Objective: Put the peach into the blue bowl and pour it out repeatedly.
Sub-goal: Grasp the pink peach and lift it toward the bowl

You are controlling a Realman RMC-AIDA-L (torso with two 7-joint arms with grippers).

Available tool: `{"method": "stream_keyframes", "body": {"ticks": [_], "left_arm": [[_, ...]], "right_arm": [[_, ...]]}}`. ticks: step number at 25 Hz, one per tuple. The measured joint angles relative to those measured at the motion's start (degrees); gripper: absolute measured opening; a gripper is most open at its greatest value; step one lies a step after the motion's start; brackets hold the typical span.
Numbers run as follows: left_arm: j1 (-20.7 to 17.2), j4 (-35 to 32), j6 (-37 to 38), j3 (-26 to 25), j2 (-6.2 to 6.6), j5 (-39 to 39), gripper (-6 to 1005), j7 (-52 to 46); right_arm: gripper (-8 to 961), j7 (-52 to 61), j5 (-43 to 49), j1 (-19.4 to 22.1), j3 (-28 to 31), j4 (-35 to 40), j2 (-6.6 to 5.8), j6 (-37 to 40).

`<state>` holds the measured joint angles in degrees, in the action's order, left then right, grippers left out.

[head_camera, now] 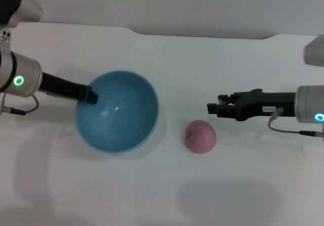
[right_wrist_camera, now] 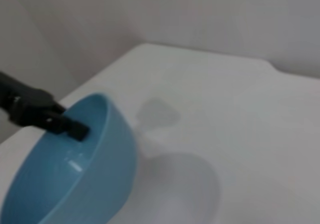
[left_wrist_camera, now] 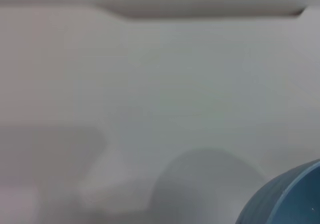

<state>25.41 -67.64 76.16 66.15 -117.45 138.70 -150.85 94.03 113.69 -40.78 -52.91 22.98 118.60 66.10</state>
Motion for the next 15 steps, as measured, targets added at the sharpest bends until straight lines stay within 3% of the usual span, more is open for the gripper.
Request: {"method": "stream_keyframes", "body": {"ticks": [7,9,14,15], "left_arm": [[0.8,0.2,2.8,1.1,-0.14,3.5,50,-3.4],[0.9,0.2,2.9,2.1,-0.21,3.7,50,-3.6],[1.6,0.3,2.3,2.3,-0.39,3.4,168,-3.7],[1.8,0.4,2.3,2.4,-0.4,3.4,127,-3.7]], "right_arm": [[493,2.1,-0.1,-2.4,-5.6,-5.0,0.32,-4.6],[493,2.1,-0.1,-2.5,-5.8,-6.1,0.36,-5.2],[491,2.1,0.0,-2.4,-5.9,-7.3,0.4,-5.6],[491,2.1,0.0,-2.3,-5.9,-7.4,0.4,-5.7]]}}
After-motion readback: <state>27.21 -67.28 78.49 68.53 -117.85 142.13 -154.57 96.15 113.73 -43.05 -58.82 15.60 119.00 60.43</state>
